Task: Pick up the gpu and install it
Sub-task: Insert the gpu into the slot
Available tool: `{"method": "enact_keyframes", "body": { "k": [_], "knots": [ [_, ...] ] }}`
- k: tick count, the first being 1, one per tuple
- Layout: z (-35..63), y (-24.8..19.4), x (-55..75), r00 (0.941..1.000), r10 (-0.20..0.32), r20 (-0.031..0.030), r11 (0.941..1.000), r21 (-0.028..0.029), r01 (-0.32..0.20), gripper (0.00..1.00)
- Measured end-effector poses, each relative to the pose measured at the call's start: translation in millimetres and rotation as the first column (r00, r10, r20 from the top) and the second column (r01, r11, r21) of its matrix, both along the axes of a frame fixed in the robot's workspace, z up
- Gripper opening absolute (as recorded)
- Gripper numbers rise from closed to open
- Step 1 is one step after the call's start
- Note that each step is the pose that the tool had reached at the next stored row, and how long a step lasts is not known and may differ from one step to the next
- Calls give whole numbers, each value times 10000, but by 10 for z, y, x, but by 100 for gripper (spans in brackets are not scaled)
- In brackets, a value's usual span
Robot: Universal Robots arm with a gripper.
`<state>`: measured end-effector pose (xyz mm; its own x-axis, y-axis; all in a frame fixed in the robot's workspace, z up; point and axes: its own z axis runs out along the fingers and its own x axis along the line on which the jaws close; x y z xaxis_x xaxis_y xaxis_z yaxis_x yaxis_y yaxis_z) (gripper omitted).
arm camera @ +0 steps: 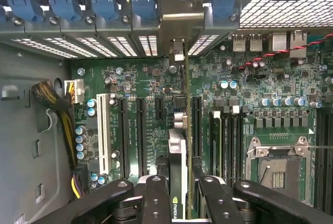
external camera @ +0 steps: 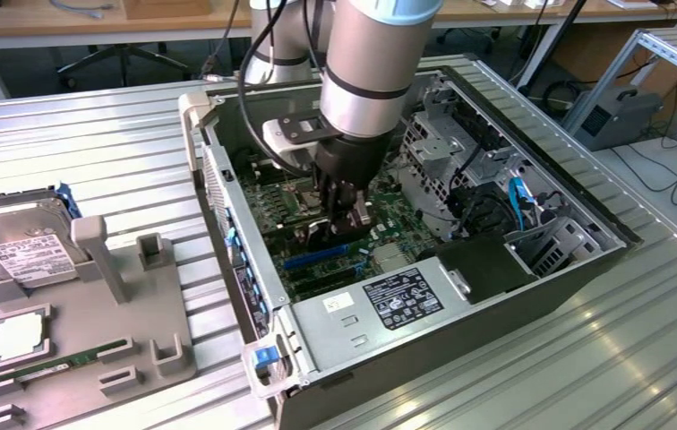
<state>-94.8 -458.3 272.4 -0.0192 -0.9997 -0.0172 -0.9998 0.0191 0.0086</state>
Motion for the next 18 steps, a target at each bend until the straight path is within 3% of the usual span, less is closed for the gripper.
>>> {"method": "enact_keyframes", "body": {
  "k": [15,18],
  "knots": [
    [-76,0,-25,10000,0,1,10000,2,0,27],
    [-76,0,-7,10000,-3,-50,10000,2,3,27]
  ]
}}
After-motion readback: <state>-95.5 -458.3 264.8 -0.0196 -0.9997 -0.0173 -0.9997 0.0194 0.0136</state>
